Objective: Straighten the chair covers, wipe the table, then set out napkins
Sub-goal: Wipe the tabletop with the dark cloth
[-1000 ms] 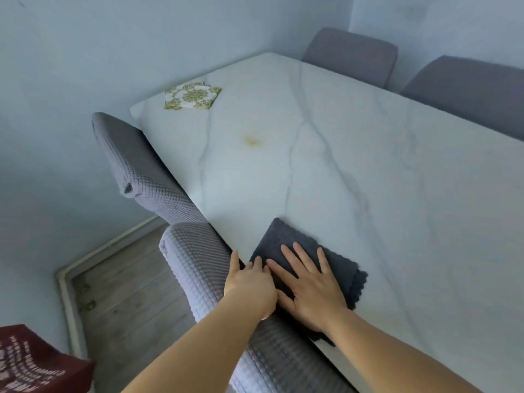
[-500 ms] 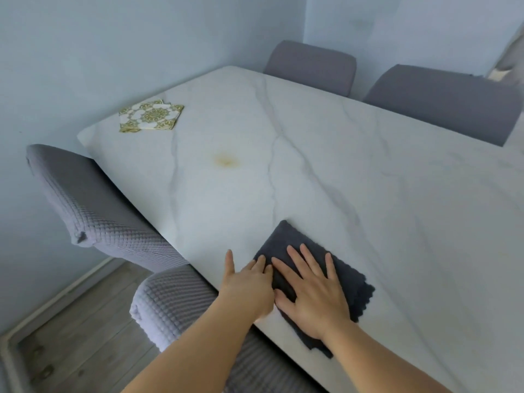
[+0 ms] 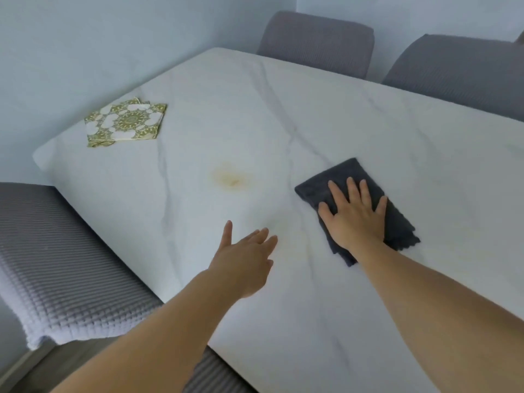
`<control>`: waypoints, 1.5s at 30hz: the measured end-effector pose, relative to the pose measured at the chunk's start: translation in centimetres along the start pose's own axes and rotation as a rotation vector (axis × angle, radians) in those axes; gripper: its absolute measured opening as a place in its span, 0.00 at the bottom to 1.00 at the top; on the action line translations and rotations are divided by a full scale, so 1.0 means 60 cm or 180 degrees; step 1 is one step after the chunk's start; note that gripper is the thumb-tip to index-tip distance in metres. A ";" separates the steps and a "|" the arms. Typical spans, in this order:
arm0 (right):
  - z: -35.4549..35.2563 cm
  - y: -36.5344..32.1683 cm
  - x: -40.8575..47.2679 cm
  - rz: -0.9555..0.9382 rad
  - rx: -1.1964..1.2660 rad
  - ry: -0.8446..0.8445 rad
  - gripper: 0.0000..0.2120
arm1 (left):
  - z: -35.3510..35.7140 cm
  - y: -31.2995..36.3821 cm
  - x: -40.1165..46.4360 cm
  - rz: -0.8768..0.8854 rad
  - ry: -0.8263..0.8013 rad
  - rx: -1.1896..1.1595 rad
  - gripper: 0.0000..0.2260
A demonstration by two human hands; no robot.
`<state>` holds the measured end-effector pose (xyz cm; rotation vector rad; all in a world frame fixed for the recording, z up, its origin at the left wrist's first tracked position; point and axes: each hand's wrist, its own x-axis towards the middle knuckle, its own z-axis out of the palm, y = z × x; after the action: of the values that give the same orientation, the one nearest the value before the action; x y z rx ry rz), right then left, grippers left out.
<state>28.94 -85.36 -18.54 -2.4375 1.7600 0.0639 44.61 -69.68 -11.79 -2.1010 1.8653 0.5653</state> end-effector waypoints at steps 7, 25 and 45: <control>-0.016 -0.055 0.126 0.0048 -0.0055 -0.0086 0.28 | 0.006 -0.100 -0.022 -0.0169 -0.0105 -0.0112 0.23; 0.020 -0.150 -0.168 -0.0662 -0.0098 -0.0499 0.33 | -0.025 -0.142 -0.051 -0.0027 -0.0247 -0.0130 0.22; 0.013 -0.437 0.061 0.0254 0.0110 -0.0090 0.28 | -0.062 -0.460 0.014 0.0007 0.0433 -0.0385 0.23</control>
<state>55.01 -80.60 -17.55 -2.3309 1.8303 0.0750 72.38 -68.47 -10.33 -2.2672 1.9513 0.5616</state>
